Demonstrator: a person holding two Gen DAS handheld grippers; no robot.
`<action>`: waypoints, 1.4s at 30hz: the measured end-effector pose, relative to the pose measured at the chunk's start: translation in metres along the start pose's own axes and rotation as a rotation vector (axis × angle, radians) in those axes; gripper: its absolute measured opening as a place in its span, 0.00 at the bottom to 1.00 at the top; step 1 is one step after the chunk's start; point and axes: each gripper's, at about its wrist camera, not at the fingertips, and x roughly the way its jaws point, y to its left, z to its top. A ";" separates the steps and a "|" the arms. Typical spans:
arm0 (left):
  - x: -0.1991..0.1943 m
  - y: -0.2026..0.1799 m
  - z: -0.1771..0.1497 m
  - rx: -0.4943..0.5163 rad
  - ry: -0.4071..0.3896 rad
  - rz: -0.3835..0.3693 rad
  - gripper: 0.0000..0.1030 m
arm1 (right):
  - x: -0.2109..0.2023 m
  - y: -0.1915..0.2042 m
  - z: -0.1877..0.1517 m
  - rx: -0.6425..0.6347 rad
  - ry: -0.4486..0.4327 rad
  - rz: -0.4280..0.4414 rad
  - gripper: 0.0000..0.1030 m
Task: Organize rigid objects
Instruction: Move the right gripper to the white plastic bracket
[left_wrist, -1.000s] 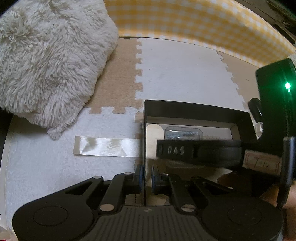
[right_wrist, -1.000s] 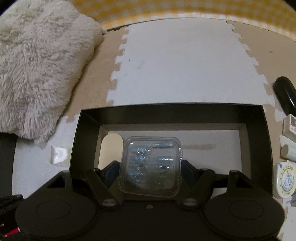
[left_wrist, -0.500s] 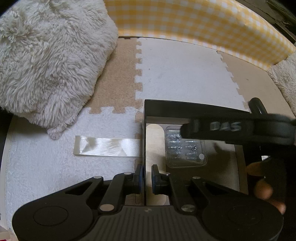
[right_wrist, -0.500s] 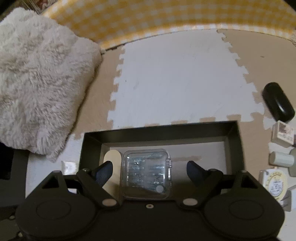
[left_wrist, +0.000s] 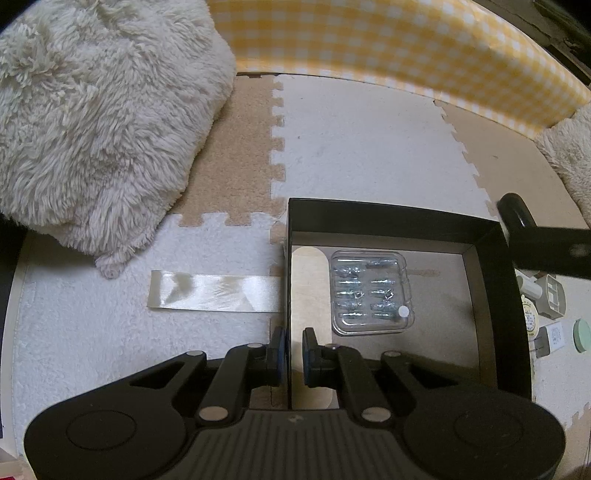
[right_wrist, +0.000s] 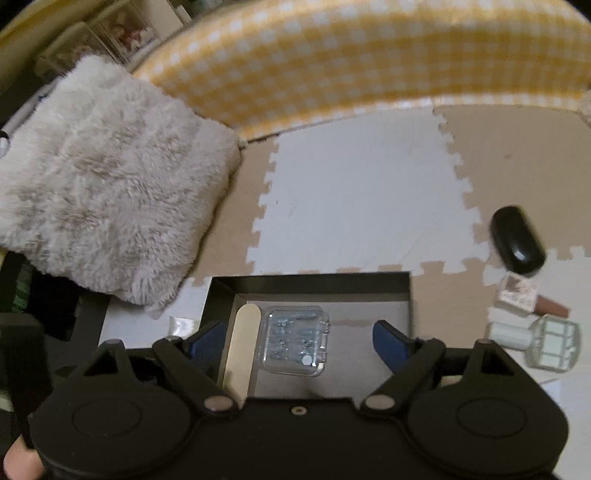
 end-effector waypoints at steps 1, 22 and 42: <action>0.000 0.000 0.000 0.000 0.000 0.000 0.09 | -0.006 -0.003 0.000 -0.004 -0.009 0.003 0.86; 0.001 0.000 0.001 0.007 0.001 0.009 0.09 | -0.088 -0.107 -0.001 0.032 -0.228 -0.205 1.00; 0.001 -0.003 0.000 0.020 0.003 0.023 0.09 | -0.011 -0.180 -0.027 0.136 0.026 -0.382 0.95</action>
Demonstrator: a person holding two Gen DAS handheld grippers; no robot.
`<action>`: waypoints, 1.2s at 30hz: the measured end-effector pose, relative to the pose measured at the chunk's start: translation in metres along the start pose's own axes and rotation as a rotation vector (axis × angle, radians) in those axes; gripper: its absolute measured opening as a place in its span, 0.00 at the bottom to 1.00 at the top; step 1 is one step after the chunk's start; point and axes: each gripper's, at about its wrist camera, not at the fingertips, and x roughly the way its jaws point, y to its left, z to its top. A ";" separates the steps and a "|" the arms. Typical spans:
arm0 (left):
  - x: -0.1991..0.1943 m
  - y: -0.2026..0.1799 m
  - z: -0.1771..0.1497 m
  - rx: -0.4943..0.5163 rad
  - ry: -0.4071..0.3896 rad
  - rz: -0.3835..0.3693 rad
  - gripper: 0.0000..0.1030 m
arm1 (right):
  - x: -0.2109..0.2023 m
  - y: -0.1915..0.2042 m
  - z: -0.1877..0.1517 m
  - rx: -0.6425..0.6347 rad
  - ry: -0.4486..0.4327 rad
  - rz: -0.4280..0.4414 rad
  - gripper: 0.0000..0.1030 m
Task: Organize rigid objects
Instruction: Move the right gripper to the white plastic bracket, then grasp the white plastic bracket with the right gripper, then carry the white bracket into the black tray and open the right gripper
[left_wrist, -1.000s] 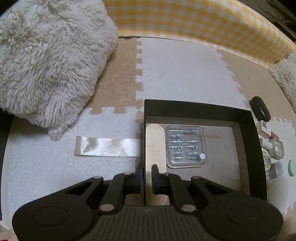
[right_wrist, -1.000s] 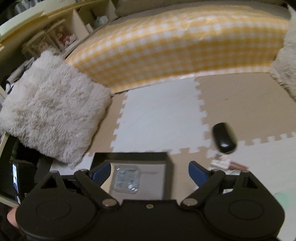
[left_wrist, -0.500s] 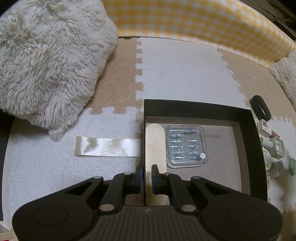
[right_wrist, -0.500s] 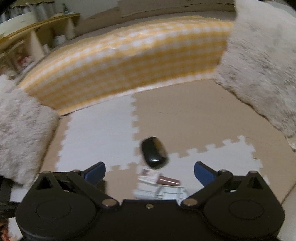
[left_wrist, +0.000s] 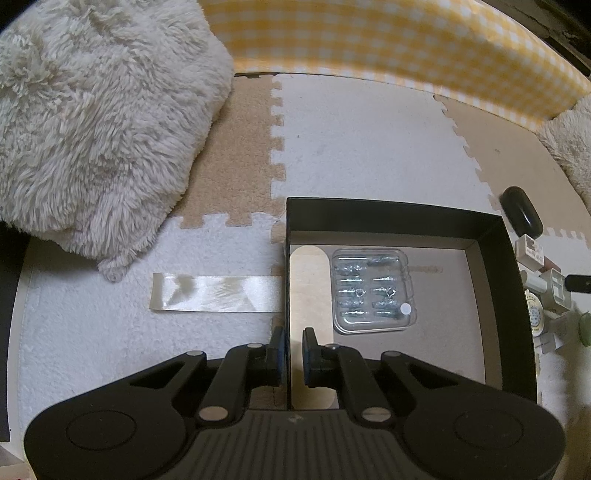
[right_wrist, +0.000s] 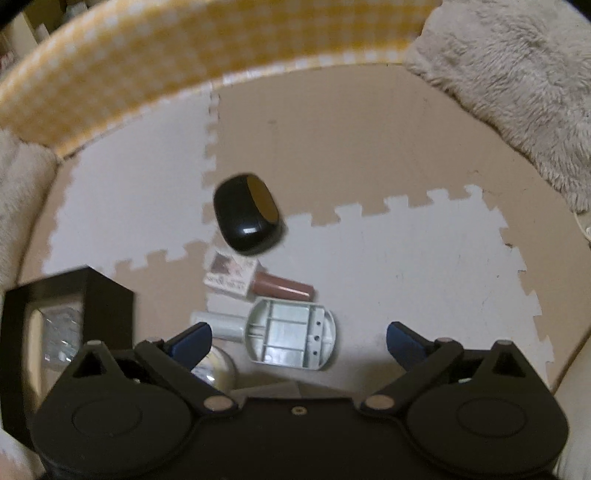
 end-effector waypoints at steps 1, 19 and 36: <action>0.000 0.000 0.000 -0.001 0.000 0.000 0.09 | 0.004 0.001 0.000 -0.007 0.008 -0.004 0.93; 0.000 -0.001 0.000 0.002 0.000 0.003 0.09 | 0.029 0.008 -0.001 -0.041 0.046 0.047 0.69; 0.000 -0.001 0.000 0.002 0.000 0.004 0.09 | 0.007 0.007 0.006 -0.024 0.001 0.068 0.64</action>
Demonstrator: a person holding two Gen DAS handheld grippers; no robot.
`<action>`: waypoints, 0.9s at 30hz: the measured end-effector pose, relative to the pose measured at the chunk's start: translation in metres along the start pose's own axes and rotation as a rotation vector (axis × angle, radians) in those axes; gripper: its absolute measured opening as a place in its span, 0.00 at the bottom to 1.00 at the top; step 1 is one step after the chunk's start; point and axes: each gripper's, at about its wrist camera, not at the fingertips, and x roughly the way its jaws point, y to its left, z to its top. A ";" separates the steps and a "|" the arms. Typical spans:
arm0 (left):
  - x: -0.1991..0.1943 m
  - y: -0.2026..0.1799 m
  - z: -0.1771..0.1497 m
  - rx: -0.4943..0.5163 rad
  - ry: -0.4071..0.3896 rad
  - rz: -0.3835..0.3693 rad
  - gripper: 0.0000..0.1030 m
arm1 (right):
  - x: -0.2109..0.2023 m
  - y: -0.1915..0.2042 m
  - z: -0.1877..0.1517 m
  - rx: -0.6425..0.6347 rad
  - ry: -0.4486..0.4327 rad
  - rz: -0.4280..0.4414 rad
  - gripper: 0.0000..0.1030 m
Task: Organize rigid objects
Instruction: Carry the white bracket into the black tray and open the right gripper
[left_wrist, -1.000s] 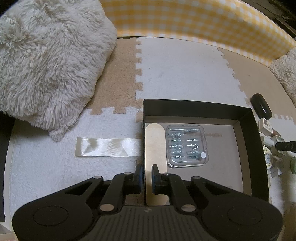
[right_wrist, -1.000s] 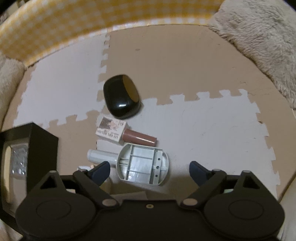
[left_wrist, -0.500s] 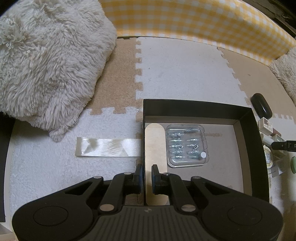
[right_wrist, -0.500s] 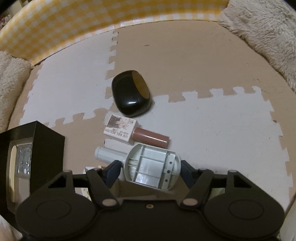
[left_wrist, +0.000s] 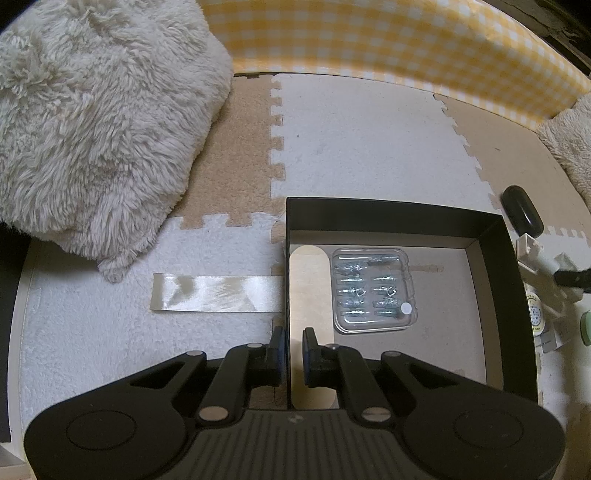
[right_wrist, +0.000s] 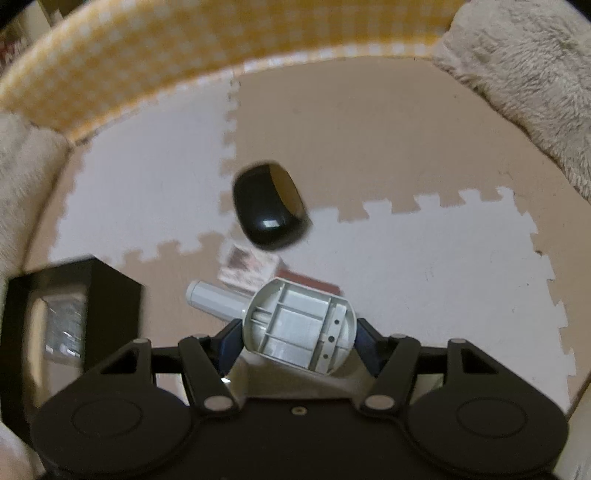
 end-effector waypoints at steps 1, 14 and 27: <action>0.000 0.001 0.000 0.000 0.000 0.000 0.09 | -0.007 0.002 0.001 0.008 -0.017 0.018 0.63; 0.000 0.000 0.000 0.001 0.000 0.001 0.09 | -0.066 0.095 -0.033 -0.187 -0.077 0.280 0.64; 0.000 0.000 0.000 0.003 0.001 0.005 0.09 | -0.032 0.173 -0.070 -0.291 0.073 0.297 0.64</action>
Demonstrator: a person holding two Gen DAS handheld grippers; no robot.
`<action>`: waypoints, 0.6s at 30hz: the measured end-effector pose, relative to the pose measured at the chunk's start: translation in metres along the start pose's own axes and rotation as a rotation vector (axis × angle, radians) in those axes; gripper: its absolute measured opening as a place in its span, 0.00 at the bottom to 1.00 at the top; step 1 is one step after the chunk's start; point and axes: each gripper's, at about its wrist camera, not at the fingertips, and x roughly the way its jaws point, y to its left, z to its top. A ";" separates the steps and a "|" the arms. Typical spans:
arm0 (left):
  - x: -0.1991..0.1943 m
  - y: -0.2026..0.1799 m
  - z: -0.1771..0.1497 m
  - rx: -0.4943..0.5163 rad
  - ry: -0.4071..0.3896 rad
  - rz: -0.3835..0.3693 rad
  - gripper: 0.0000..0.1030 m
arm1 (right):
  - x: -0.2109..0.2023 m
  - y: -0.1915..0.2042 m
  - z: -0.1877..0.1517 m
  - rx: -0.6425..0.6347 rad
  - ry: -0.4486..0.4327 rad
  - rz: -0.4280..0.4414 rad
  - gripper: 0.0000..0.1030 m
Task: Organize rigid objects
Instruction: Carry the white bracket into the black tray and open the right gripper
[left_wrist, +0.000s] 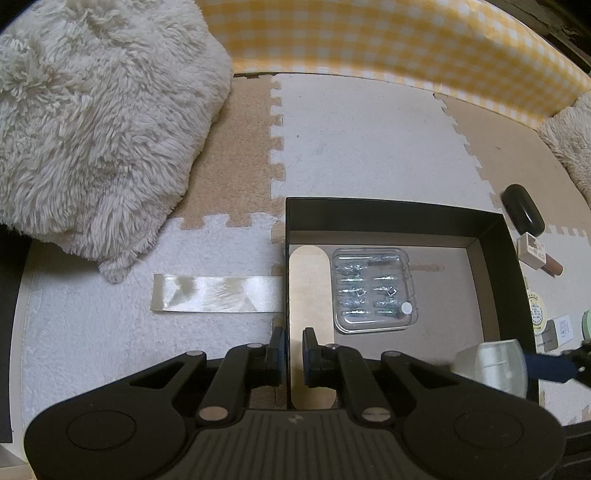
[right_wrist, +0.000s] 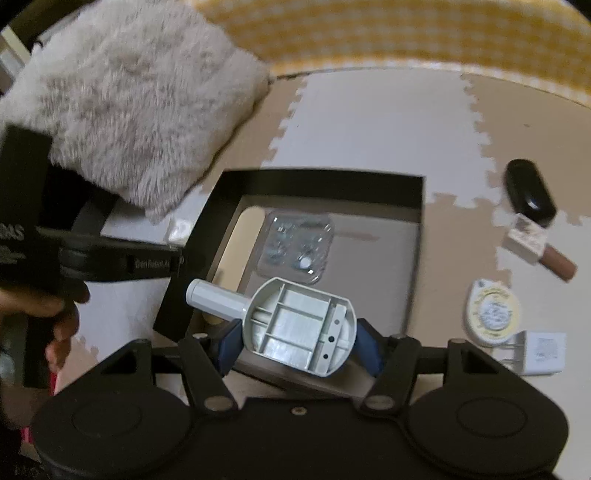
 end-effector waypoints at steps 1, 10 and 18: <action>0.000 -0.001 0.000 0.001 0.000 0.000 0.09 | 0.004 0.002 -0.001 -0.003 0.008 -0.006 0.64; 0.000 0.000 0.000 0.002 0.001 0.002 0.09 | 0.037 0.014 -0.010 -0.067 0.078 -0.076 0.63; 0.000 -0.001 0.000 0.000 0.000 0.000 0.09 | 0.055 0.031 -0.003 -0.135 0.116 -0.074 0.64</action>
